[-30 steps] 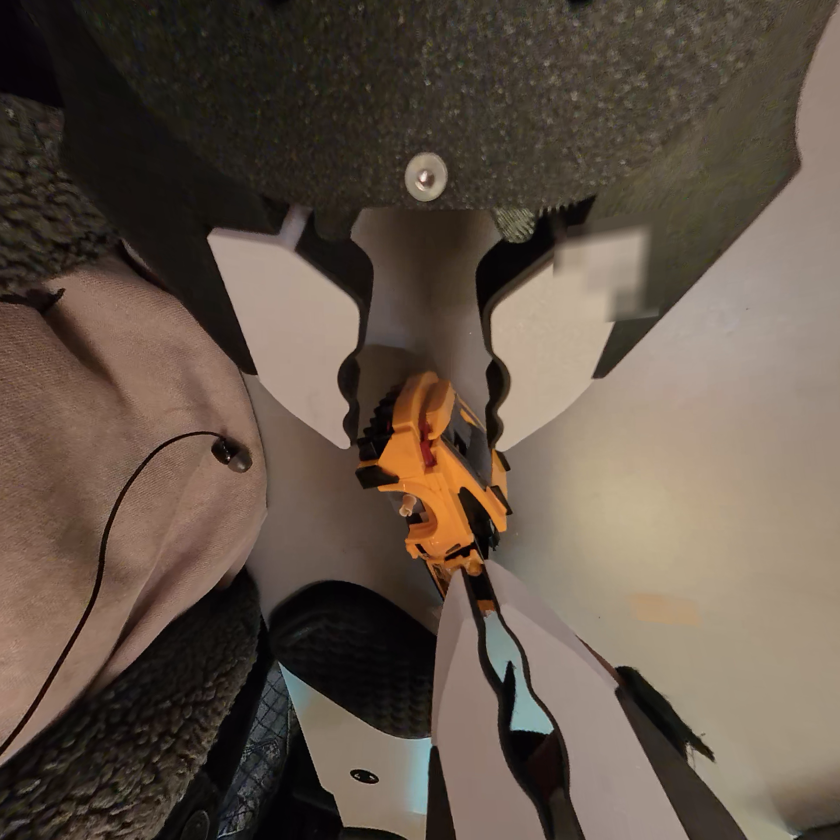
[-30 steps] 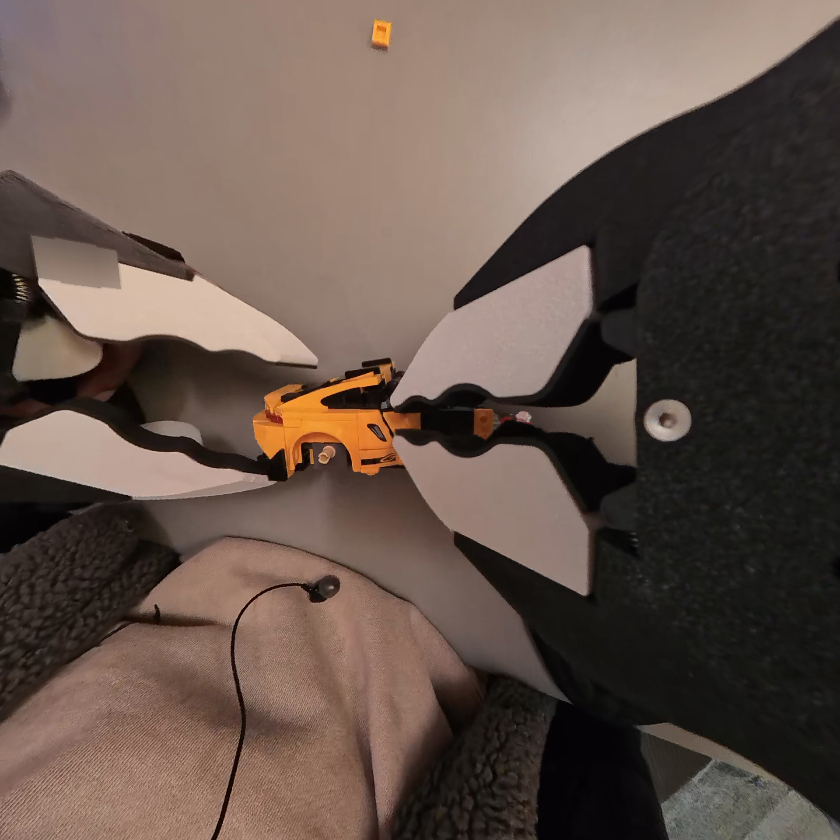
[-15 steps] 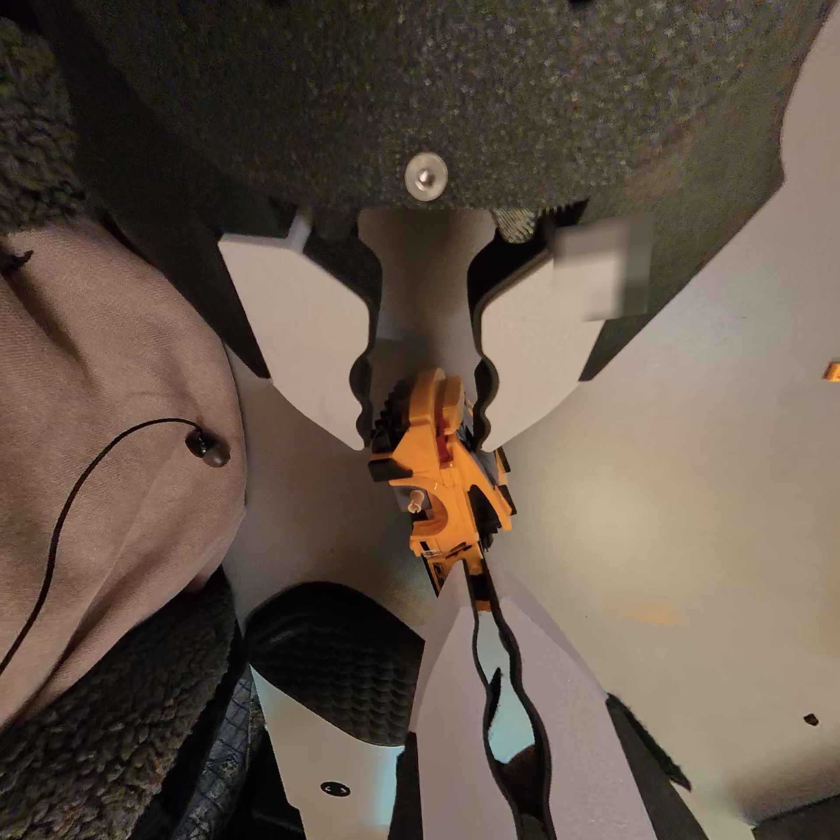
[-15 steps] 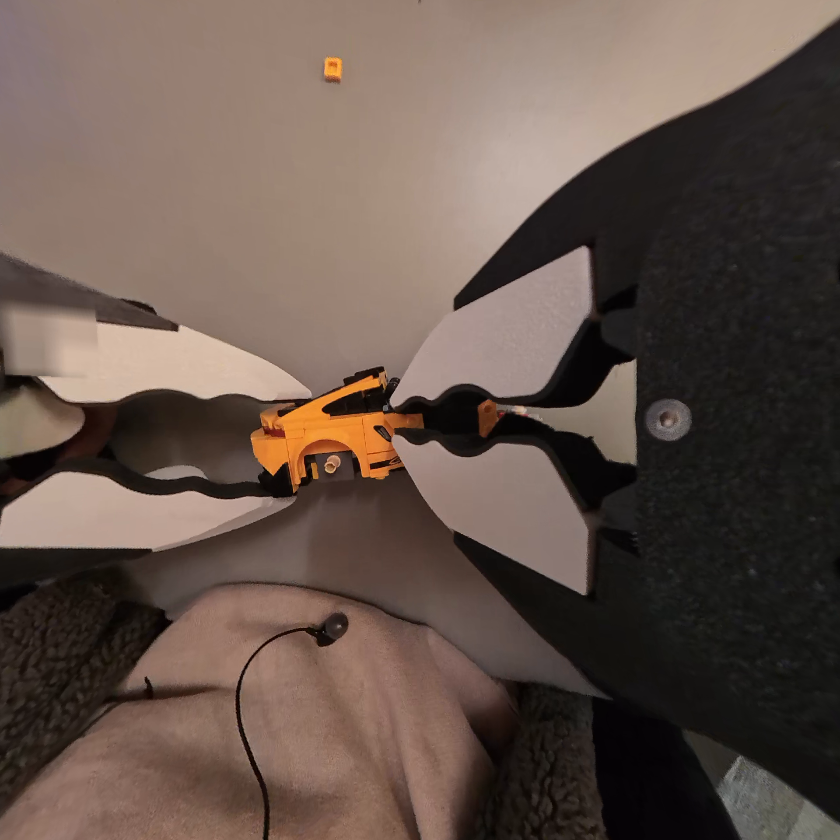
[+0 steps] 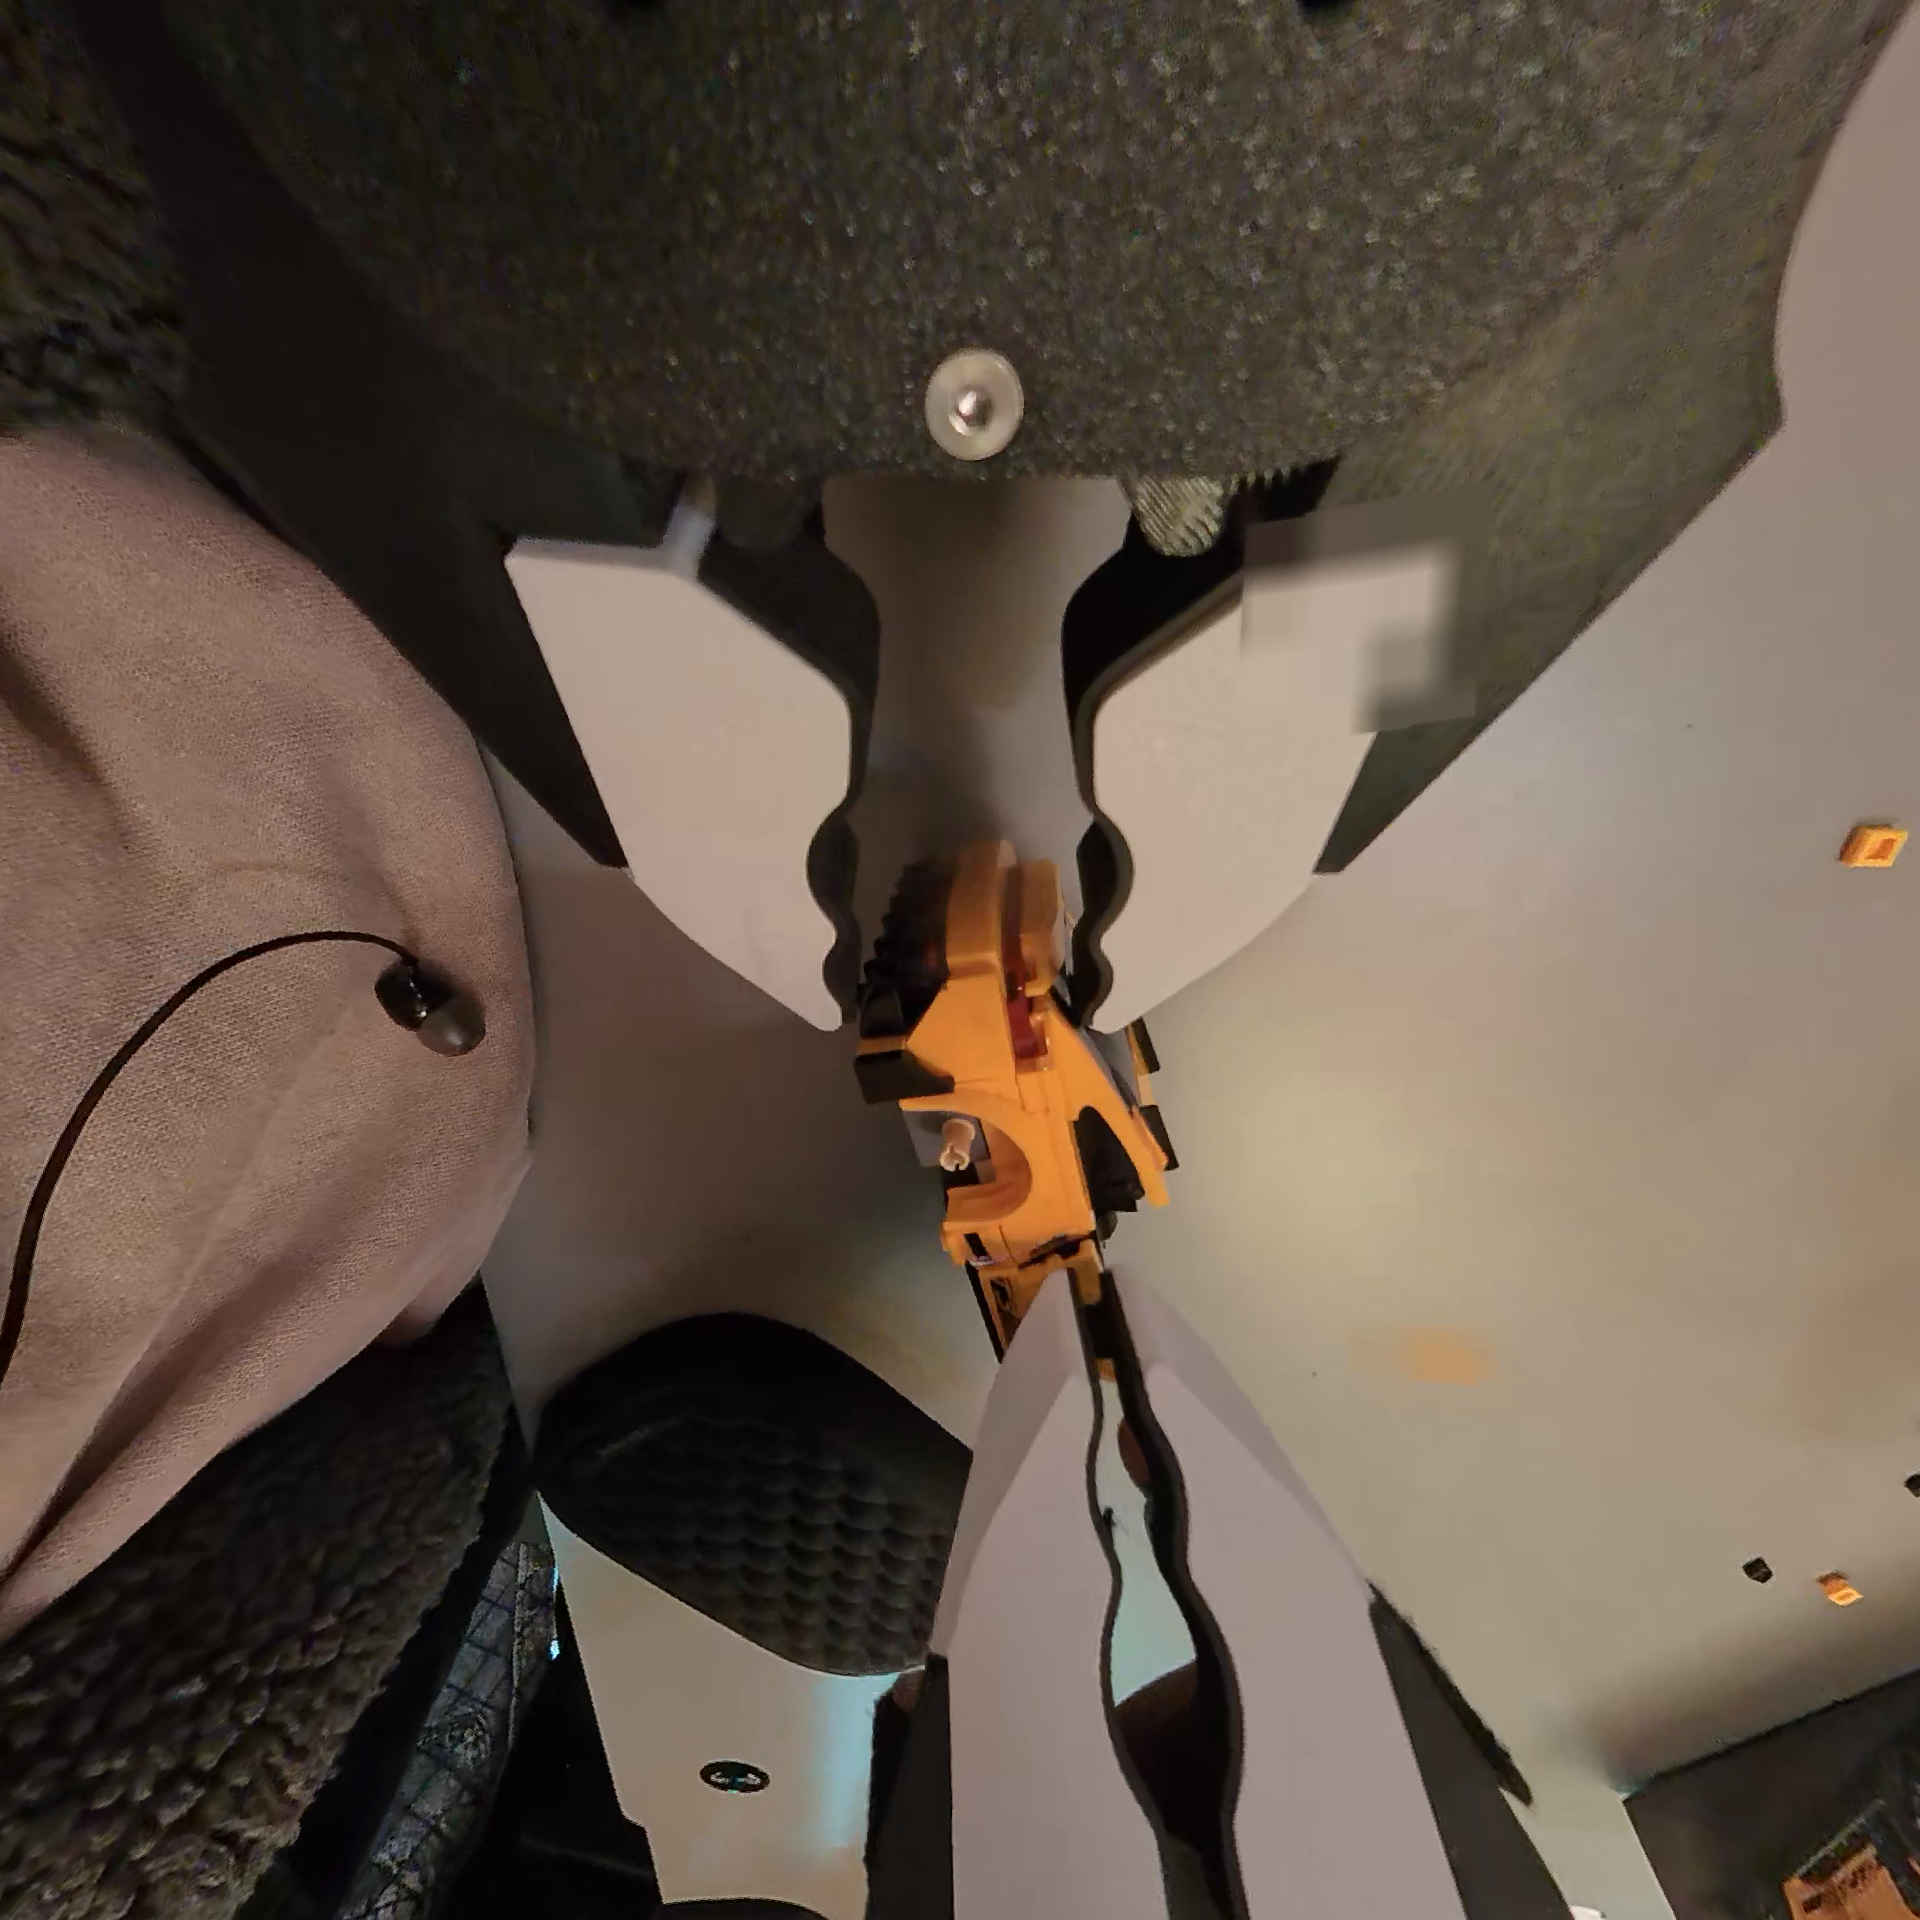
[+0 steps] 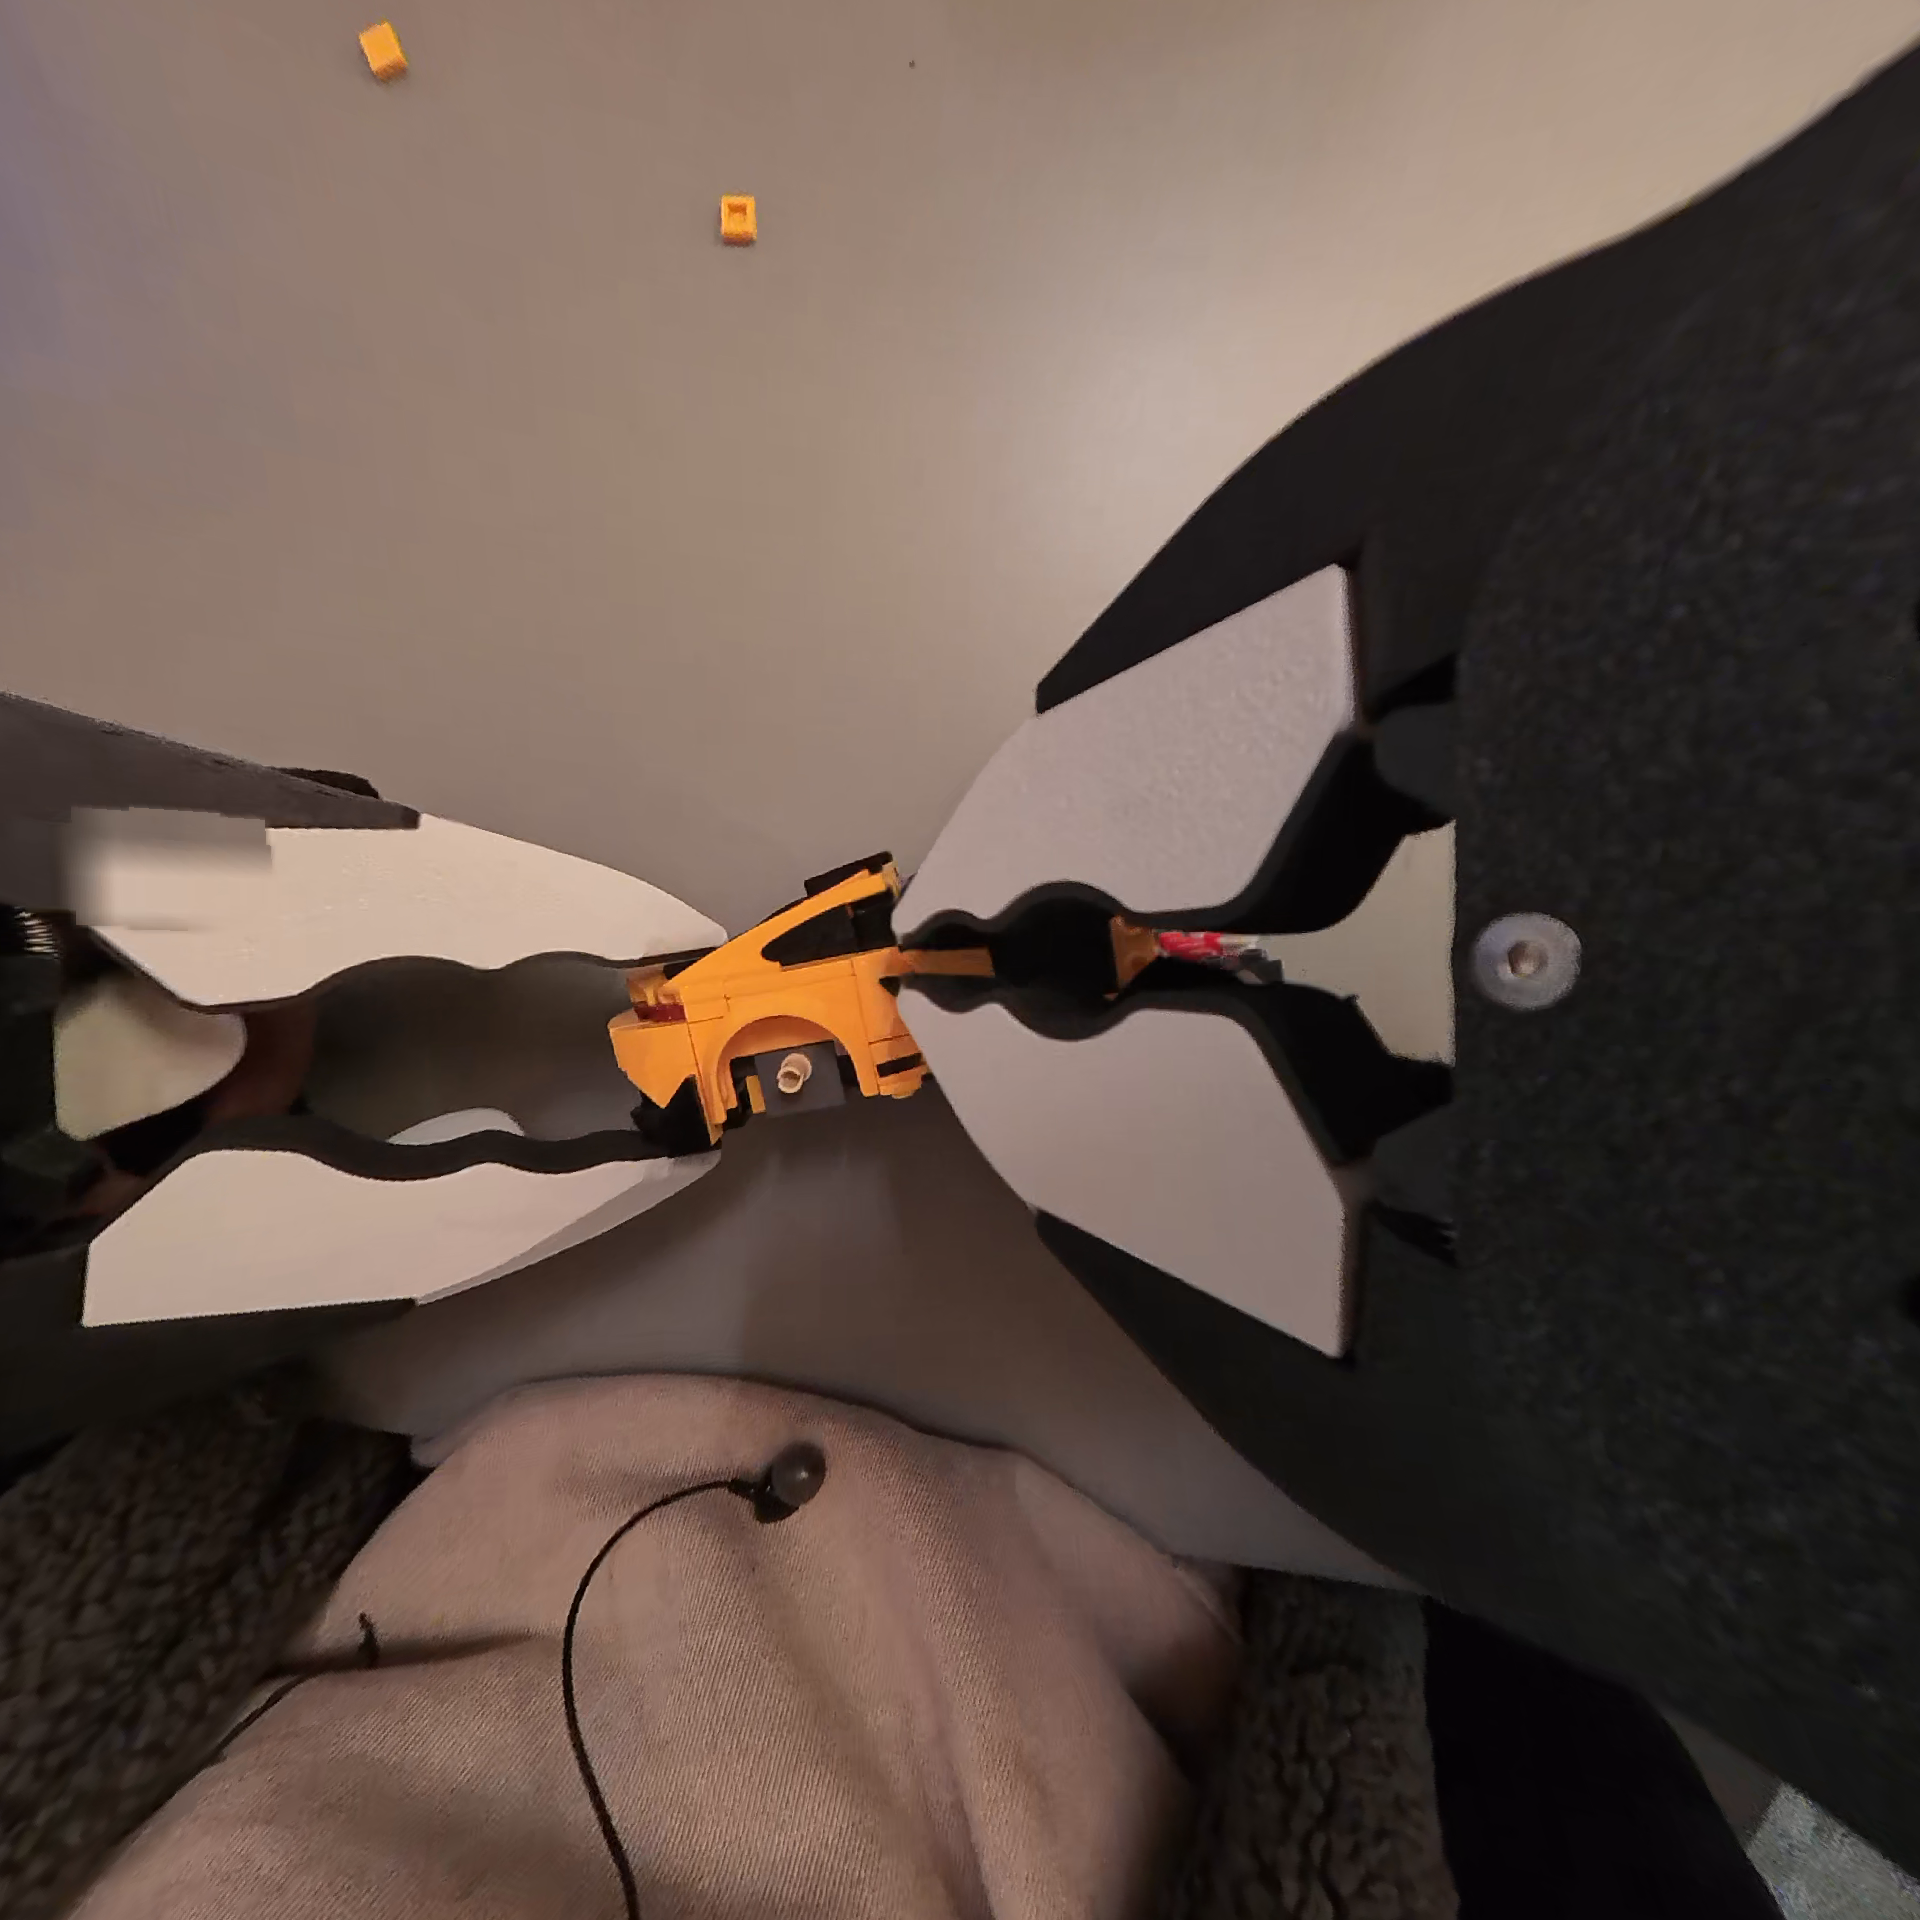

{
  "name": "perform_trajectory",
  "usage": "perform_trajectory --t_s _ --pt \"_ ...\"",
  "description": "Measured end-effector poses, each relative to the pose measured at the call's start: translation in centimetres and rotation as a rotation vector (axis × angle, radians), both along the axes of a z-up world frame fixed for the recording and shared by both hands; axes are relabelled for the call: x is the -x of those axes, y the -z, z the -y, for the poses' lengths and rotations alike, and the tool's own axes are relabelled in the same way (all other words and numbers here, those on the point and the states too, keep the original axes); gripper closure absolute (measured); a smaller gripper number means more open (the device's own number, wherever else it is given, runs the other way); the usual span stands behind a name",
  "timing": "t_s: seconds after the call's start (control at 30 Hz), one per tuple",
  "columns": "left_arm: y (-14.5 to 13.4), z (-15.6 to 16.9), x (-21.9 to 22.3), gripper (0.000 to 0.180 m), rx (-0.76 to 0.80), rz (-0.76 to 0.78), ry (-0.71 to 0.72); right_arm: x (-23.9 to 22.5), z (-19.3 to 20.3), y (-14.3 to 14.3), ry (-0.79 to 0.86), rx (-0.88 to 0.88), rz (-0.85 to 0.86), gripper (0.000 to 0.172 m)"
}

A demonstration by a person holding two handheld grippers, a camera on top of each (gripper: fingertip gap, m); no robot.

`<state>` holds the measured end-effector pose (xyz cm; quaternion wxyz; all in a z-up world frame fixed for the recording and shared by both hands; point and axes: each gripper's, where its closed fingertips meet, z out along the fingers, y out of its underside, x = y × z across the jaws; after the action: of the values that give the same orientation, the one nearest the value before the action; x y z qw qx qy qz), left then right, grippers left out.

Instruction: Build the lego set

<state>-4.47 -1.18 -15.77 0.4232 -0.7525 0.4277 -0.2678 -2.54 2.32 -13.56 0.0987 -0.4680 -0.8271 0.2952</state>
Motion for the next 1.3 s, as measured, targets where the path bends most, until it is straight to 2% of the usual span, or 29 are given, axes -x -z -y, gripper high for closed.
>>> perform_trajectory --t_s 0.13,0.3,0.7,0.93,1.3 --pt "0.0 0.0 -0.1 0.141 -0.009 0.0 0.013 -0.1 -0.6 -0.8 0.016 0.04 -0.017 0.166" --pt "0.1 -0.1 -0.1 0.142 -0.015 0.001 0.018 -0.6 -1.2 -0.8 -0.019 0.129 0.056 0.162" --pt "0.1 0.1 -0.4 0.142 -0.096 -0.029 0.063 -1.6 0.5 -0.4 -0.184 0.541 0.442 0.151" --pt "0.1 0.0 -0.2 0.143 -0.09 -0.027 0.055 -1.8 1.0 0.8 -0.225 0.547 0.541 0.158" --pt "0.1 0.2 -0.3 0.145 -0.094 -0.044 0.011 -1.9 1.3 0.9 -0.128 0.619 0.537 0.16"
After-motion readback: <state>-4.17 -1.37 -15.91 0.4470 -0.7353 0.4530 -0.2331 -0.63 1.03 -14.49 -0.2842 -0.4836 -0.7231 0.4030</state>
